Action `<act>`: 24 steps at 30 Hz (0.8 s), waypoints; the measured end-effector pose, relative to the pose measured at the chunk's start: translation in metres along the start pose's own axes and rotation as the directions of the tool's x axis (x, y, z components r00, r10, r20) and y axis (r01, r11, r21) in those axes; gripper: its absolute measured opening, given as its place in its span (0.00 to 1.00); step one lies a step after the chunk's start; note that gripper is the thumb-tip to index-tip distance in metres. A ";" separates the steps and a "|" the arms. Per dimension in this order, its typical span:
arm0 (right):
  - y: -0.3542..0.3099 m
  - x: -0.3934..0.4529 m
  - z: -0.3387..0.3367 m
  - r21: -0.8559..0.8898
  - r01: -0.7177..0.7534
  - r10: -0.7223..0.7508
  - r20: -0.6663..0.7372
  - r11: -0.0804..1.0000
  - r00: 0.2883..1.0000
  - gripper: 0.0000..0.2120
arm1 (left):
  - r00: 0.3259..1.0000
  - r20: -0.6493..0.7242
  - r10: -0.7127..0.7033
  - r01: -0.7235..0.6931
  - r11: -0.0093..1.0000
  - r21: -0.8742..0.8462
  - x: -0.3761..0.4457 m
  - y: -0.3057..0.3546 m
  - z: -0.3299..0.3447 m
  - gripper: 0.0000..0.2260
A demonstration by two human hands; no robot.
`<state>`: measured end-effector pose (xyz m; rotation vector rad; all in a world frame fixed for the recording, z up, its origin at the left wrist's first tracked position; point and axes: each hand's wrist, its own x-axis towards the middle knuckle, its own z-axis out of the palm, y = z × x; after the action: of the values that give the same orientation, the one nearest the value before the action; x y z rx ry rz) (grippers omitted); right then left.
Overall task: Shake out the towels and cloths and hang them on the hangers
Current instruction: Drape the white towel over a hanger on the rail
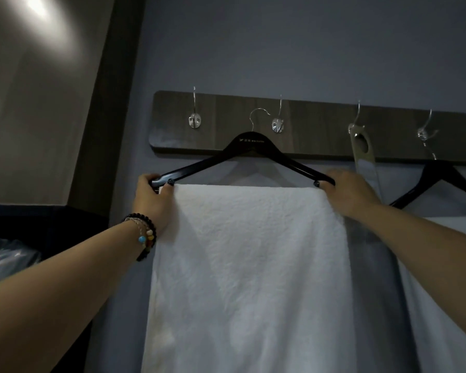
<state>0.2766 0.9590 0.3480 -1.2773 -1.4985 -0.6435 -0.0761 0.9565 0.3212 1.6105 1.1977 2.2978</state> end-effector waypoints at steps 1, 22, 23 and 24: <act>0.007 -0.002 -0.002 -0.005 -0.008 0.008 0.001 1.000 1.000 0.14 | 1.000 0.014 0.000 0.000 1.000 -0.009 -0.002 0.000 0.008 0.16; 0.072 -0.041 -0.036 0.118 -0.083 0.094 -0.086 0.990 0.992 0.13 | 0.983 -0.030 -0.182 0.183 0.982 0.051 -0.062 -0.029 0.075 0.32; 0.076 -0.043 -0.043 0.125 -0.096 0.109 -0.100 0.988 0.989 0.12 | 0.980 -0.059 -0.188 0.193 0.976 0.099 -0.072 -0.021 0.083 0.34; 0.083 -0.044 -0.051 0.120 -0.103 0.115 -0.103 0.987 0.988 0.10 | 0.983 -0.075 -0.167 0.176 0.976 0.130 -0.083 -0.011 0.092 0.36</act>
<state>0.3679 0.9220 0.3071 -1.2075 -1.3465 -0.5398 0.0329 0.9740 0.2635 1.4191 1.4752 2.2187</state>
